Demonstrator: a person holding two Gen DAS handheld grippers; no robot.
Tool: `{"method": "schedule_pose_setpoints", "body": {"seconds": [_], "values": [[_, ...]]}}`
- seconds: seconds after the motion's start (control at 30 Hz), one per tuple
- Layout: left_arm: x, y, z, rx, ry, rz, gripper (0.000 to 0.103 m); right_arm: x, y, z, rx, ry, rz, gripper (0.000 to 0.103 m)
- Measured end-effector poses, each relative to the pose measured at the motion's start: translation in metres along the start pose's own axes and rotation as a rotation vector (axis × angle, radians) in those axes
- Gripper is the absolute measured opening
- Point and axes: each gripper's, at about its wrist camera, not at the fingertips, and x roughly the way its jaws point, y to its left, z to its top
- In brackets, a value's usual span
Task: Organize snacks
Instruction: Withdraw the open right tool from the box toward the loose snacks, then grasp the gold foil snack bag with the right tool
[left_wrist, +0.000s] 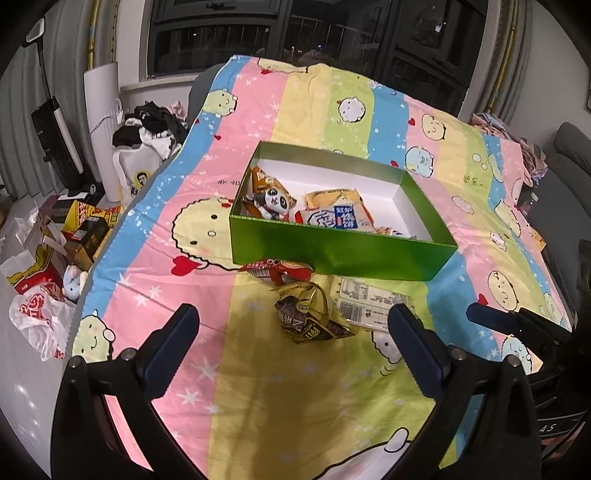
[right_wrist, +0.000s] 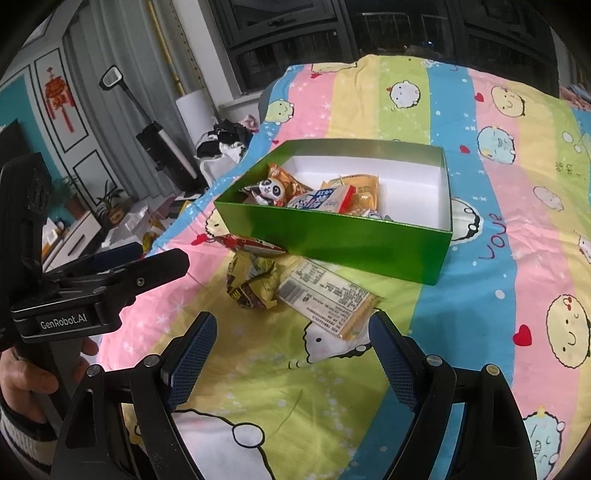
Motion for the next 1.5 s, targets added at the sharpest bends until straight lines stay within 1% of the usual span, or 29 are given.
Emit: {"method": "schedule_pose_setpoints", "body": {"seconds": [0.4,0.57,0.63,0.83,1.07,1.3,1.37,1.47,1.5], "values": [[0.025,0.011,-0.005,-0.022,0.051,-0.002,0.102,0.026,-0.004,-0.001,0.006,0.052,0.007,0.085],[0.036,0.020,-0.009,-0.040,0.068,0.013,0.102,0.041,-0.005,-0.002,0.008,0.081,0.016,0.085],[0.040,0.024,-0.010,-0.049,0.071,0.004,0.102,0.046,-0.005,-0.003,0.008,0.091,0.020,0.085],[0.045,0.034,-0.012,-0.059,0.037,-0.064,0.102,0.065,-0.004,-0.002,-0.004,0.121,0.037,0.085],[0.048,0.036,-0.013,-0.058,0.007,-0.170,0.102,0.080,0.012,0.003,-0.071,0.103,0.073,0.085],[0.064,0.028,-0.010,-0.065,0.050,-0.238,0.101,0.093,0.023,0.009,-0.132,0.081,0.106,0.085],[0.070,0.026,-0.009,-0.065,0.067,-0.251,0.097,0.098,0.025,0.011,-0.137,0.080,0.121,0.085],[0.080,0.026,-0.008,-0.075,0.093,-0.278,0.093,0.102,0.027,0.014,-0.146,0.071,0.162,0.079],[0.083,0.026,-0.008,-0.080,0.099,-0.289,0.092,0.105,0.028,0.015,-0.147,0.076,0.174,0.076]]}}
